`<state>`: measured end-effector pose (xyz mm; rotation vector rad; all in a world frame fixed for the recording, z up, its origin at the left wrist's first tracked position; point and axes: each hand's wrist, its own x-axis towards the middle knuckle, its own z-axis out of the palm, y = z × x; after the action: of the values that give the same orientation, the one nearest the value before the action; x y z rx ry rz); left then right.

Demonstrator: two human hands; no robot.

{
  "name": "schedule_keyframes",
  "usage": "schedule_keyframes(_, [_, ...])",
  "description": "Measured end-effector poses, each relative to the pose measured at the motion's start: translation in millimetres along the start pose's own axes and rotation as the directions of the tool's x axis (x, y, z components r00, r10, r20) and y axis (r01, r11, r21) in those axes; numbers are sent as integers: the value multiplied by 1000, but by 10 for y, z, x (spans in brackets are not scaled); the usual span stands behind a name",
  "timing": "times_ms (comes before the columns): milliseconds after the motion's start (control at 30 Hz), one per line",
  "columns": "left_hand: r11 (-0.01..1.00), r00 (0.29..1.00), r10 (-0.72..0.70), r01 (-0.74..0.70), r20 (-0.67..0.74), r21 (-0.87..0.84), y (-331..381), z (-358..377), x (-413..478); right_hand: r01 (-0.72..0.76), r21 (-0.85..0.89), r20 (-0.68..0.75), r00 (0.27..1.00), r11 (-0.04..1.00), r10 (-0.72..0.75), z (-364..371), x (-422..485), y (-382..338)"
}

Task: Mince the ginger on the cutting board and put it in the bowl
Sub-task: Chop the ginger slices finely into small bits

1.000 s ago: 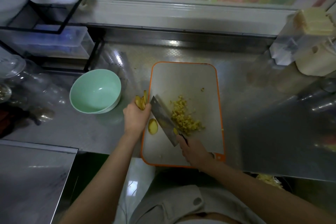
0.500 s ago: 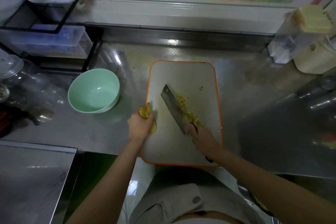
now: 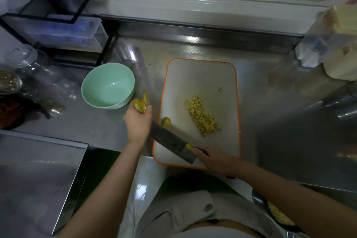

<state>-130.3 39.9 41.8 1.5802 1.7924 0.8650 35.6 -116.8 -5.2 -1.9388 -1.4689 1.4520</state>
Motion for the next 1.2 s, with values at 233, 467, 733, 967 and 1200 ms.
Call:
schedule_keyframes(233, [1000, 999, -9, 9, 31, -21, -36, -34, -56, 34, -56, 4, 999, 998, -34, 41, -71, -5])
schedule_keyframes(467, [999, 996, -24, 26, 85, -24, 38, 66, -116, -109, -75, -118, 988, 991, 100, -289, -72, 204])
schedule_keyframes(733, [999, 984, -29, 33, 178, -17, 60, 265, -140, -136, -66, -333, 937, 988, 107, -437, 42, 225])
schedule_keyframes(967, [996, 942, -85, 73, 325, 48, 38, 496, -244, -224, -41, -351, 916, 974, 196, -597, 244, 198])
schedule_keyframes(1200, [989, 880, -146, 134, 452, 59, 6, 702, -431, -190, -53, -418, 896, 980, 151, -574, 223, 119])
